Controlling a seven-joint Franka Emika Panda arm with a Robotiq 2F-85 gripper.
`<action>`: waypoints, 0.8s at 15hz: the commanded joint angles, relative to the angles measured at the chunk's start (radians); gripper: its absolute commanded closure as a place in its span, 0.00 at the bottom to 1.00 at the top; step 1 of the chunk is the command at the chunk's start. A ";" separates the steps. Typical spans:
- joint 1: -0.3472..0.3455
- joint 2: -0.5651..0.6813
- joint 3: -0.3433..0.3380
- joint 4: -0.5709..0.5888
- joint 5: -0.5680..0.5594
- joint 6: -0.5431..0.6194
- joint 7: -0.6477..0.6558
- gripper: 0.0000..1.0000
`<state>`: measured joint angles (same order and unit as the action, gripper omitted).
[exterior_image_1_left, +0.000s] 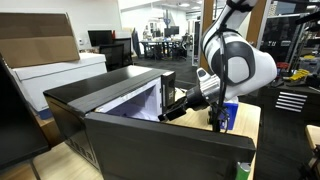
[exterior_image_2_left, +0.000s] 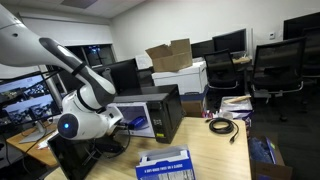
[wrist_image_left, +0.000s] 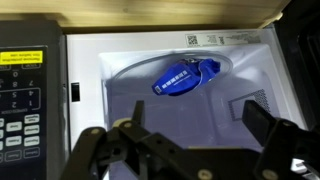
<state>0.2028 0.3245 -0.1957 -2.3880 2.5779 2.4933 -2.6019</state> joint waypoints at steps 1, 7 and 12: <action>0.033 0.032 -0.033 0.021 0.008 -0.074 0.000 0.00; 0.250 0.120 -0.245 0.068 0.059 -0.184 0.000 0.00; 0.179 0.120 -0.202 0.063 0.020 -0.165 0.005 0.00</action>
<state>0.4047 0.4435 -0.4036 -2.3241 2.5981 2.3395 -2.6019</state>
